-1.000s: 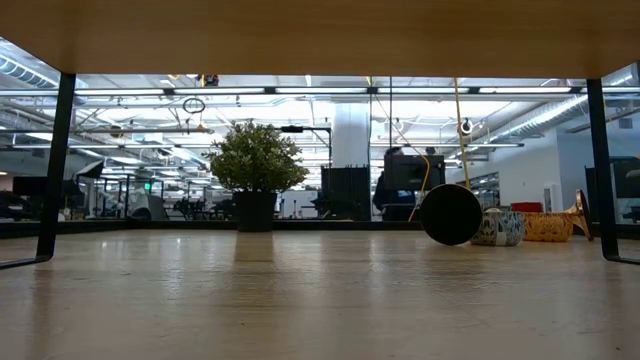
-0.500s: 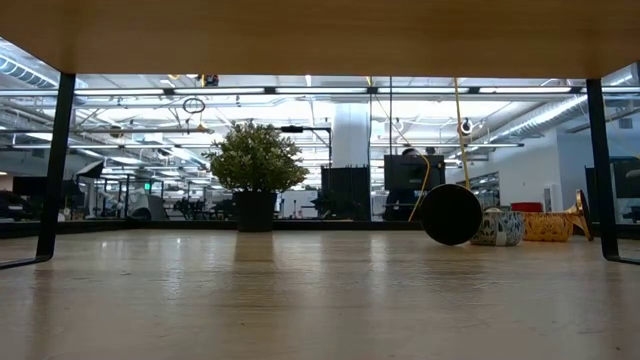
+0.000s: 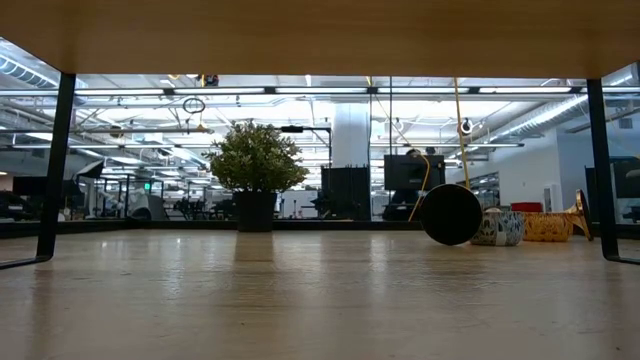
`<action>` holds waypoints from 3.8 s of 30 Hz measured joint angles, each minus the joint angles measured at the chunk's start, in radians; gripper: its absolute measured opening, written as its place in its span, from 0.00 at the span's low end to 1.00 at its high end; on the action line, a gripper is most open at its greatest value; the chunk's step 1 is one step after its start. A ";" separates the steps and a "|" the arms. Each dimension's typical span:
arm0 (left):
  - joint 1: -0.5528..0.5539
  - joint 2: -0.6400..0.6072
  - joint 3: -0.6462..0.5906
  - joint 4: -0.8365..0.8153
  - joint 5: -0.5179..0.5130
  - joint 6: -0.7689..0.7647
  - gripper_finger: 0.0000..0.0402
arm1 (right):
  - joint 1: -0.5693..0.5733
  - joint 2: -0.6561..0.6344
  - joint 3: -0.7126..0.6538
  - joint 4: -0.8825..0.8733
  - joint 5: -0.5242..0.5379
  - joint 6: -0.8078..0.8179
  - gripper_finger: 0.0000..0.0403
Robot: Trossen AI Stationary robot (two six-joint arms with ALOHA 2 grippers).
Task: Pick & Place candle stick holders
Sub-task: Put the black patterned scented candle on the shelf
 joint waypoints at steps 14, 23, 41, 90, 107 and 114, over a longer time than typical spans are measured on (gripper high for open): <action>0.006 0.000 0.000 0.016 0.007 0.019 0.00 | 0.000 0.000 0.000 0.000 0.000 -0.001 0.00; 0.006 0.000 0.000 0.014 0.016 0.019 0.00 | 0.000 0.000 0.000 0.000 0.000 -0.002 0.00; 0.005 0.007 0.000 0.019 0.016 0.019 0.00 | 0.000 0.000 0.000 0.000 0.000 -0.003 0.00; 0.010 -0.057 0.000 0.009 -0.102 -0.016 0.00 | 0.000 0.000 0.000 0.000 0.000 0.000 0.00; -0.056 -0.064 0.000 -0.107 -0.011 -0.089 0.00 | 0.000 0.000 0.000 0.000 0.001 0.050 0.00; -0.074 -0.036 0.000 -0.079 -0.002 -0.084 0.00 | 0.000 0.000 0.000 0.000 0.001 0.048 0.00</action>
